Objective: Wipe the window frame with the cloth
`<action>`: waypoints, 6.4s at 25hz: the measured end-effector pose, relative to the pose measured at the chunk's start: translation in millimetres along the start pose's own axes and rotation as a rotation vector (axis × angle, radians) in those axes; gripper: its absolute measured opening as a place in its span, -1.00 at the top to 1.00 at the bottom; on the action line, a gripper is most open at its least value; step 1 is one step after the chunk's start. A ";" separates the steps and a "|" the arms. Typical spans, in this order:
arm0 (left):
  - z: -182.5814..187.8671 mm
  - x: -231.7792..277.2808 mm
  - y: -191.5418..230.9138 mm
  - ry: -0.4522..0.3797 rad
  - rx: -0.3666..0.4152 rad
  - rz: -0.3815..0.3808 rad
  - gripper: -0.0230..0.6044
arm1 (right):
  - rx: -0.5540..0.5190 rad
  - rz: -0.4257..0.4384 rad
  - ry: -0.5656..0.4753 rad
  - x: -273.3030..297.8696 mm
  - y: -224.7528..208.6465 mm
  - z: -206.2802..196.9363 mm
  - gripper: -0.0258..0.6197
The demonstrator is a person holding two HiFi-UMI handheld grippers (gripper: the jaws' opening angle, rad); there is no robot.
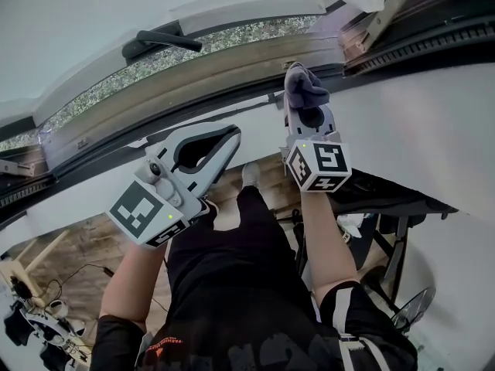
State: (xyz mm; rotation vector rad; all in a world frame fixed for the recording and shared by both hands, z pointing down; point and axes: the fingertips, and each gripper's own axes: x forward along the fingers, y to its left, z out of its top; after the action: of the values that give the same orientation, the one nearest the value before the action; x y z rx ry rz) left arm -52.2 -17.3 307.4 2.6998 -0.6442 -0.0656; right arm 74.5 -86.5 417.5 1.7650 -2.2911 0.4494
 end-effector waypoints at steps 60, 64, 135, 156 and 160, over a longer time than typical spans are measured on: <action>78.6 64.2 -29.1 -0.130 0.083 -0.053 0.84 | -0.292 -0.147 -0.256 -68.0 -78.0 205.6 0.77; 72.8 72.1 -26.8 -0.117 0.073 -0.058 0.84 | -0.309 -0.178 -0.247 -65.2 -83.5 200.5 0.77; 13.1 29.2 30.6 -0.030 -0.034 -0.001 0.84 | -0.190 -0.127 0.055 20.9 -46.8 29.1 0.77; 23.0 -46.9 45.6 -0.064 -0.029 0.053 0.84 | -0.204 -0.054 0.069 31.2 38.4 23.2 0.77; 24.8 -59.0 47.4 -0.069 -0.023 0.059 0.84 | -0.200 -0.046 0.066 33.1 50.5 22.6 0.77</action>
State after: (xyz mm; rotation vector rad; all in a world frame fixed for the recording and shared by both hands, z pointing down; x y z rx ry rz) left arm -128.4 -38.8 299.0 2.6644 -0.7388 -0.1499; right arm 17.5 -112.7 402.5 1.6770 -2.1622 0.2555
